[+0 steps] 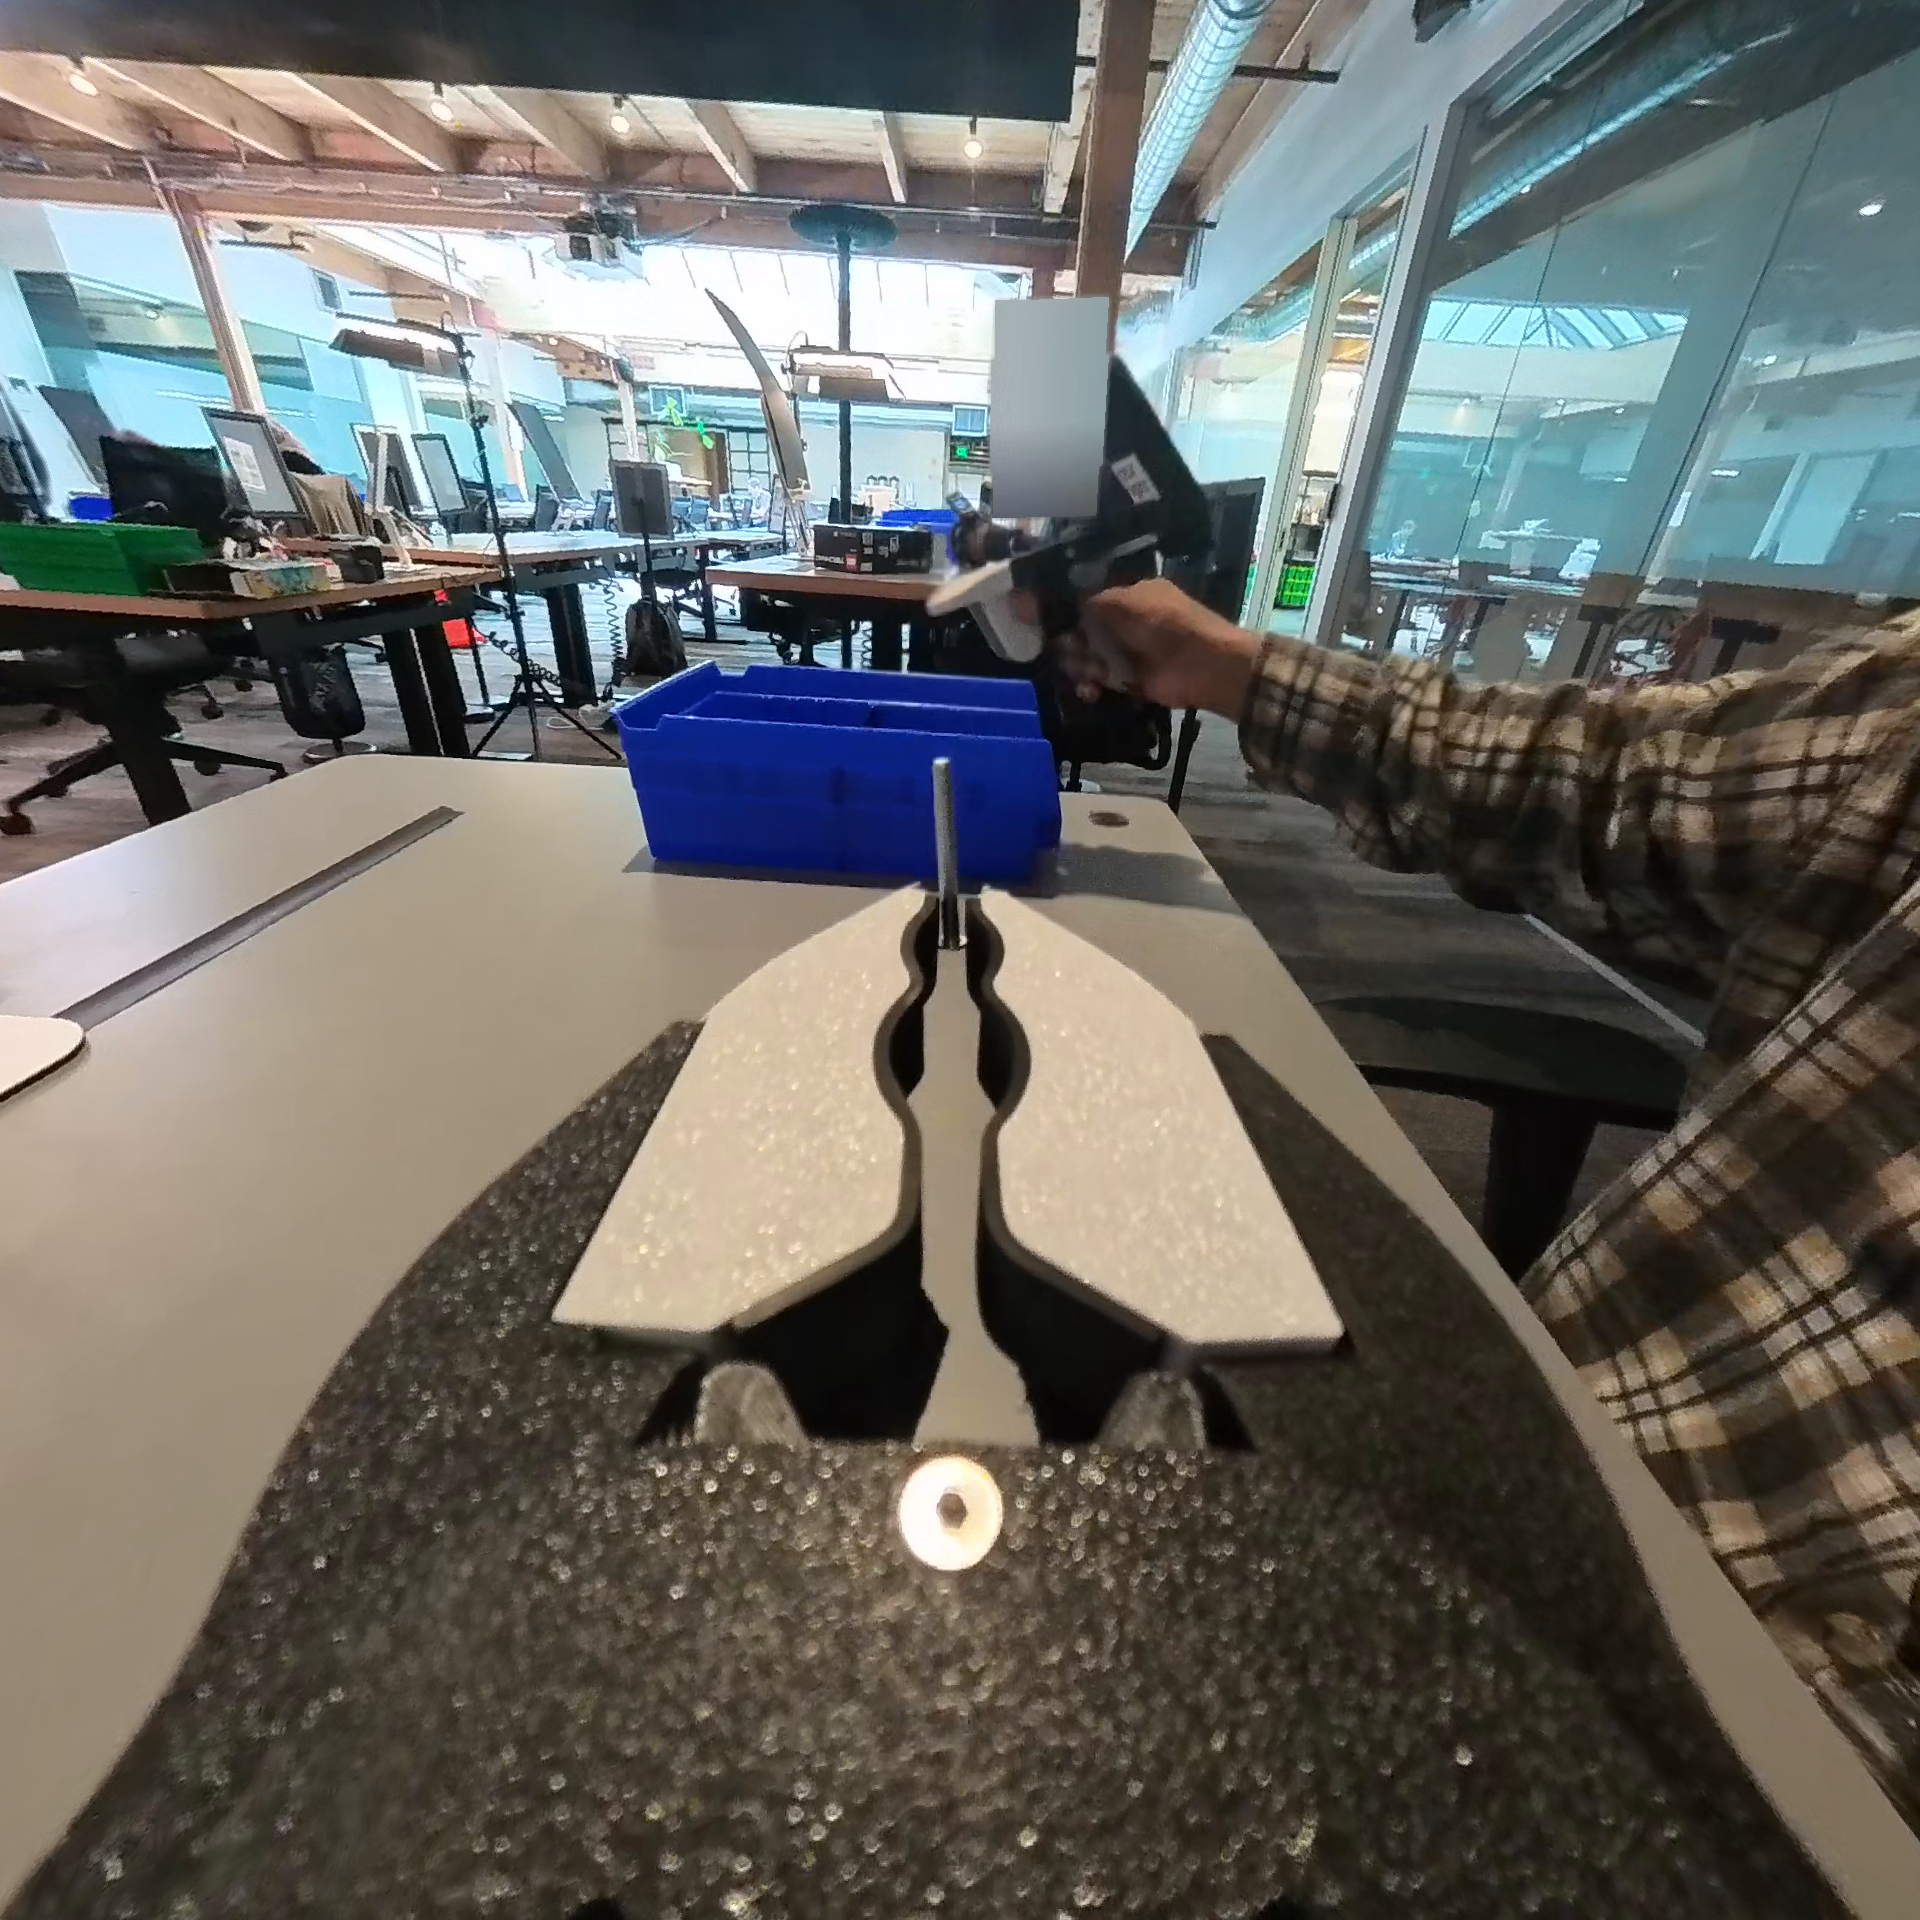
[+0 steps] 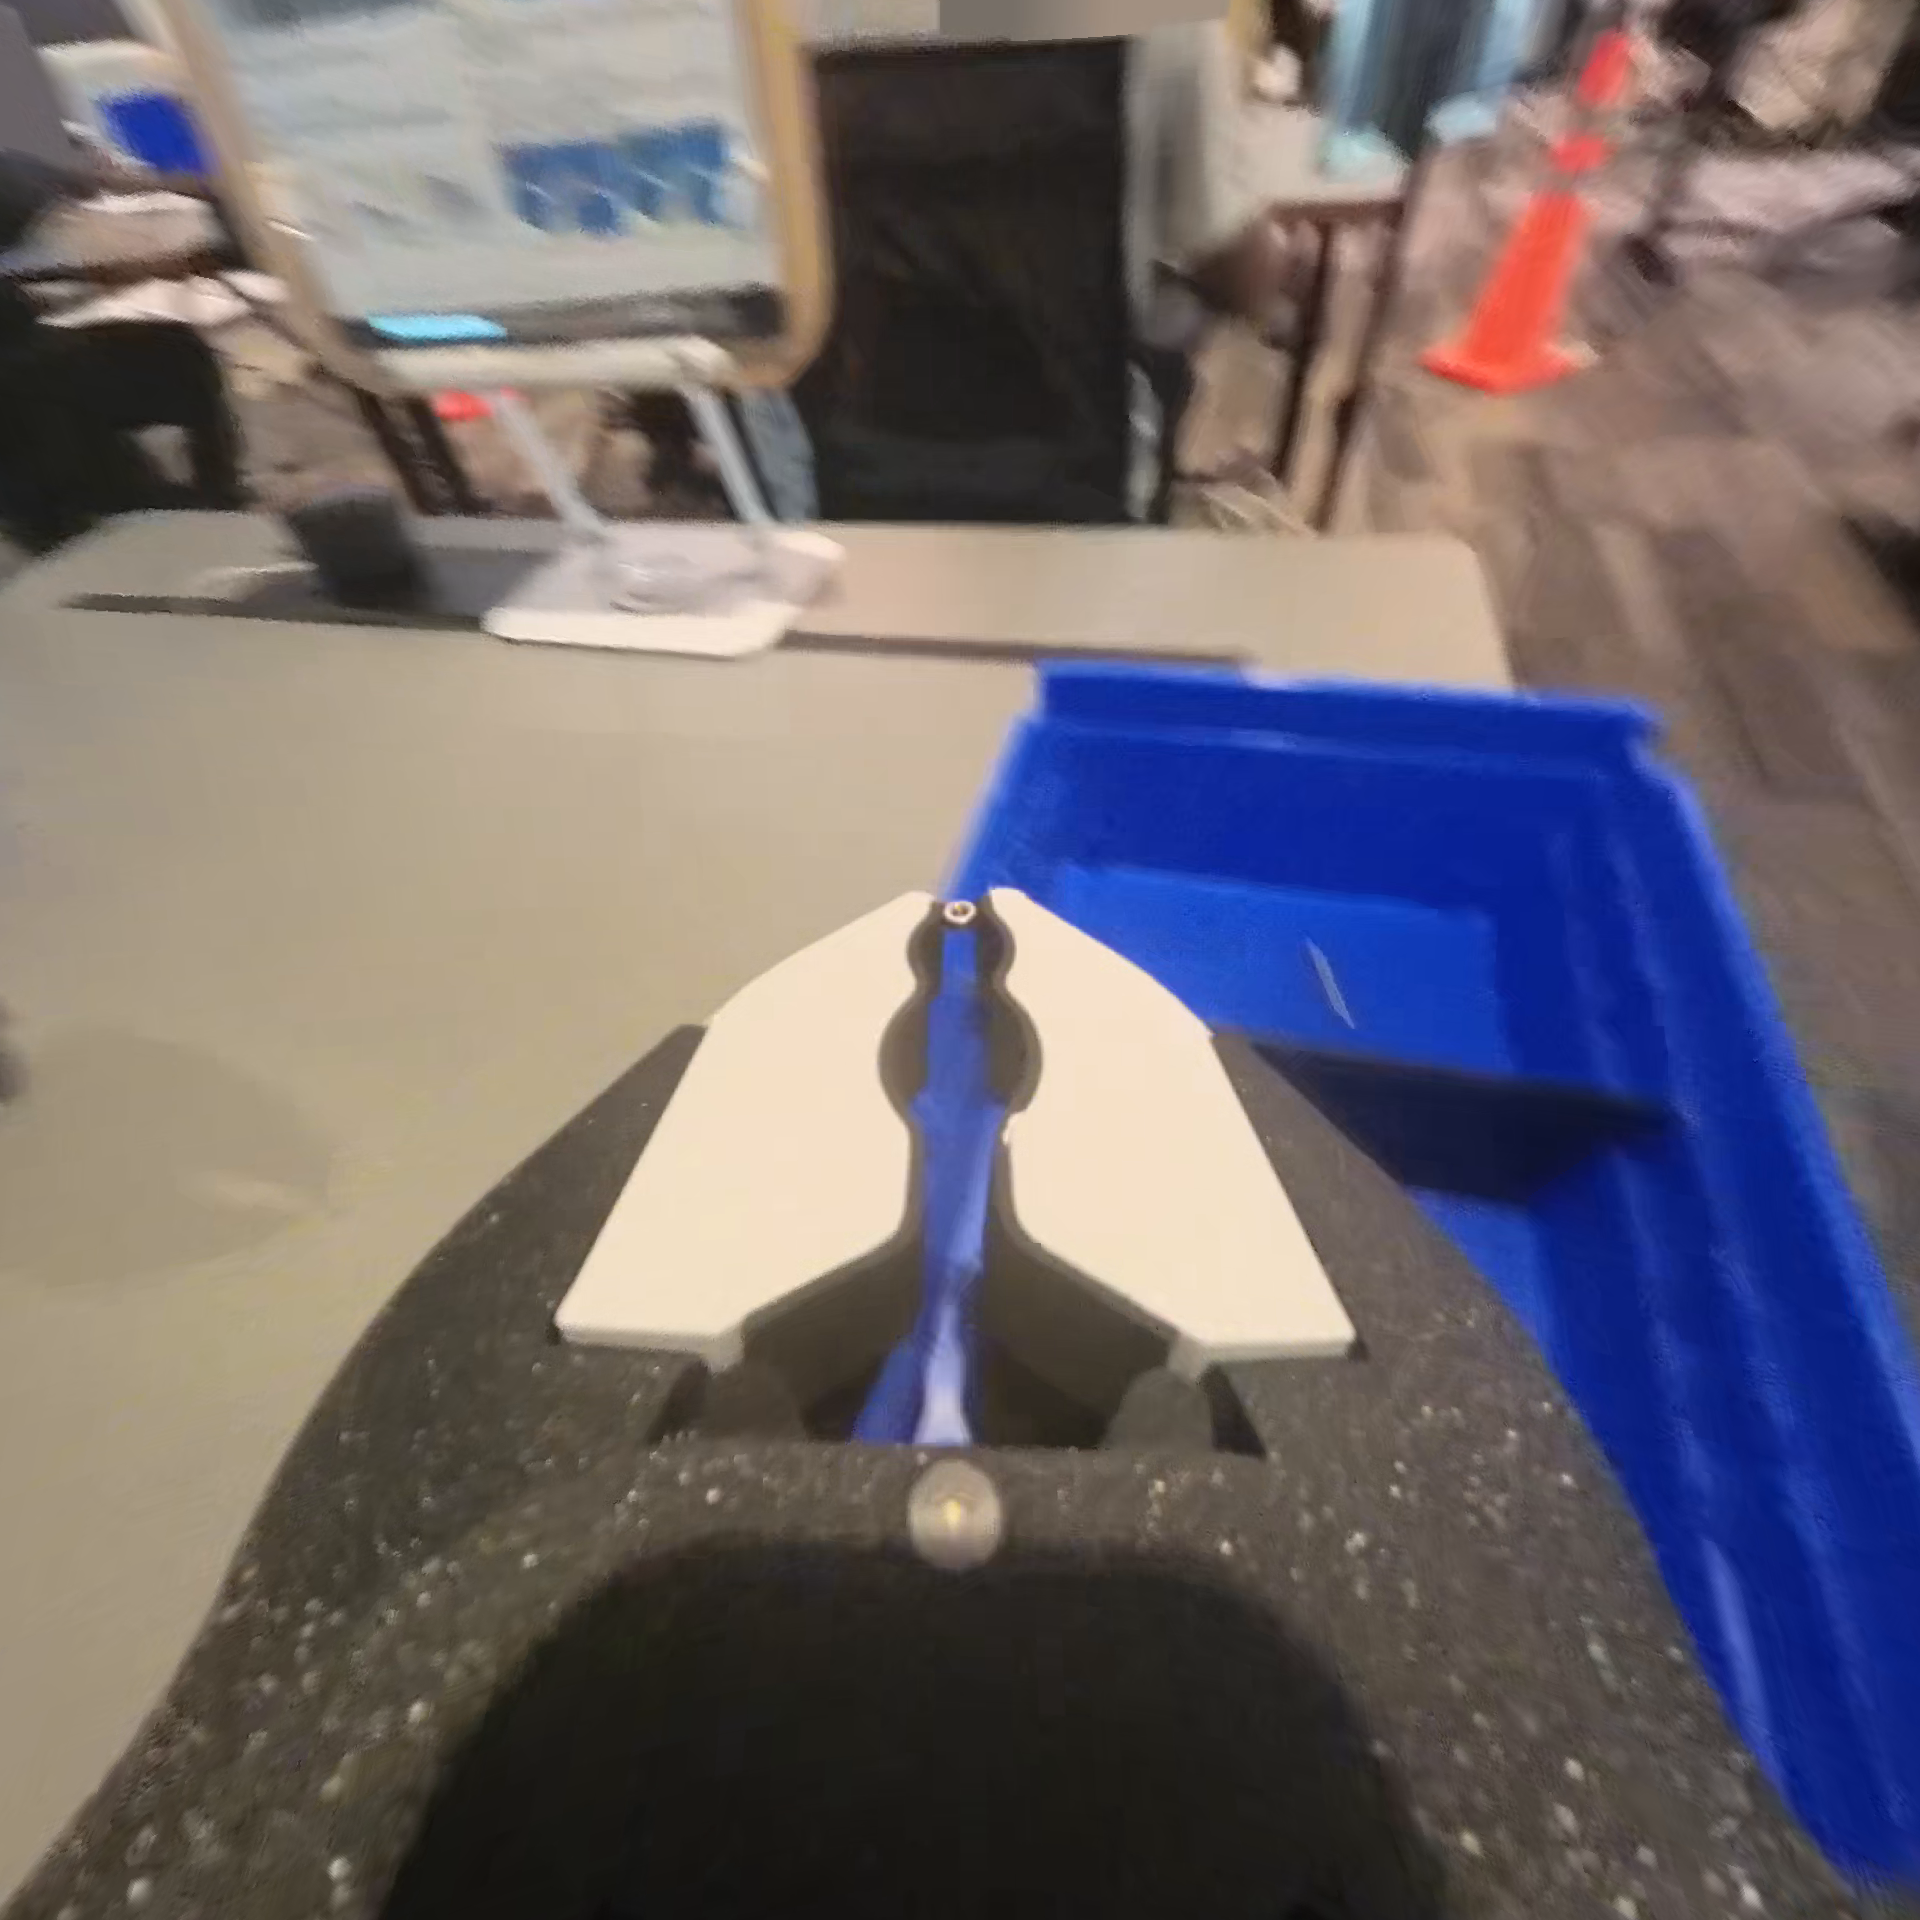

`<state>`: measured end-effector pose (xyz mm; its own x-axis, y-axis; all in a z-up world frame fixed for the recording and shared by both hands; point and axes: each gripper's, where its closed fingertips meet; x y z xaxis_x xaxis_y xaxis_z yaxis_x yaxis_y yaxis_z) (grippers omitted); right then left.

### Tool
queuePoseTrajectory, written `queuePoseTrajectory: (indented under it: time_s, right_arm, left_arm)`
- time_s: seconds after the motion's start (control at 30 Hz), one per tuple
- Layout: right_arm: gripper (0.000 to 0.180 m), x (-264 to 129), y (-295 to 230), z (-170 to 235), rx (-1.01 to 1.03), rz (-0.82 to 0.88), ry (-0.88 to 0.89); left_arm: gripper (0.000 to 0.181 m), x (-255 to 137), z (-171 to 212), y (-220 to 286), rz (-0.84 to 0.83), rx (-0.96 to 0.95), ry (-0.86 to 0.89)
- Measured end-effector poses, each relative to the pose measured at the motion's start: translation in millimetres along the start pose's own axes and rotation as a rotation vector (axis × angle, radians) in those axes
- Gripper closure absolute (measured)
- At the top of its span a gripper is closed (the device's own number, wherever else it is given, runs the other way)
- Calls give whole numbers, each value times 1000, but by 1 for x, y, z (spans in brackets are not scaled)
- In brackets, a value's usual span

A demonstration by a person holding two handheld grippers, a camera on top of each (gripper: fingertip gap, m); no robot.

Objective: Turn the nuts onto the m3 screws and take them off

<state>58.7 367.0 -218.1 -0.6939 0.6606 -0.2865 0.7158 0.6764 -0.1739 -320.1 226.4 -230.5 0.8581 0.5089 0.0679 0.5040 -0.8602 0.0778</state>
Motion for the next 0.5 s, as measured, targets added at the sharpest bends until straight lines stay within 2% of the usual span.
queuePoseTrajectory:
  time_s: [0.13, 0.27, 0.5]
  right_arm:
    - [174, -24, 57, 63, 156, 119, -107]
    - [174, -29, 76, 107, 222, 165, -200]
    - [159, -32, 78, 103, 196, 194, -218]
  left_arm:
    - [177, 2, 5, -1, -4, -2, -16]
    - [177, 2, 9, -3, -8, -6, -28]
    - [177, 2, 11, -5, -10, -14, -34]
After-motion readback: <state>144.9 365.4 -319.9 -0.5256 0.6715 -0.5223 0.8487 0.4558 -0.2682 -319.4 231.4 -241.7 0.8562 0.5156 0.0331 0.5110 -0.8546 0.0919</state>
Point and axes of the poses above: each gripper's, where its closed fingertips meet, x out along the fingers, z out of its underside, y = z × x across the jaws, and after that the axes turned 14 degrees about -z, right-handed
